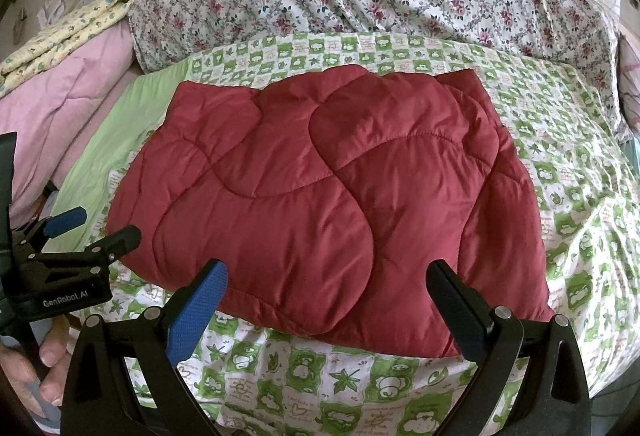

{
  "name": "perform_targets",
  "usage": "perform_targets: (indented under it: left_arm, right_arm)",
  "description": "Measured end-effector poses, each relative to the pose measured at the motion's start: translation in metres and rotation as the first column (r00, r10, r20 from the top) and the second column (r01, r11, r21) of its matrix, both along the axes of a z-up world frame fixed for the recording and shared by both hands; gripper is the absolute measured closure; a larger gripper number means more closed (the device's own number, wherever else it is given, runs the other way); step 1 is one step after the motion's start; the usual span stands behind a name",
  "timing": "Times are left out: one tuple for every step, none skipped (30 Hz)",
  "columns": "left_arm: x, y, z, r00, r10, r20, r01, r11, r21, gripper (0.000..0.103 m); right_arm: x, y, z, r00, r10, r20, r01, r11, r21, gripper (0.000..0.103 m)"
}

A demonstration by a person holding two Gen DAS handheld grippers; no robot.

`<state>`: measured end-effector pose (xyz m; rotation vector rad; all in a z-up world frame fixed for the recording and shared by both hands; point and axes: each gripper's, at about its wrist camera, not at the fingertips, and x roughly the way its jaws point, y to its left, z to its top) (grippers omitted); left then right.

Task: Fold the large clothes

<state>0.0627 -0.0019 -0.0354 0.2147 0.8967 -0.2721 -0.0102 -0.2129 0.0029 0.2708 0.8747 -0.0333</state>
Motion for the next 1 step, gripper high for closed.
perform_targets:
  left_arm:
    - [0.0002,0.0003,0.0001,1.000,0.000,-0.001,0.000,1.000,-0.003,0.000]
  right_arm:
    - [0.0002,0.0002,0.0000,1.000,0.000,0.001,0.000,1.000,0.000,0.002]
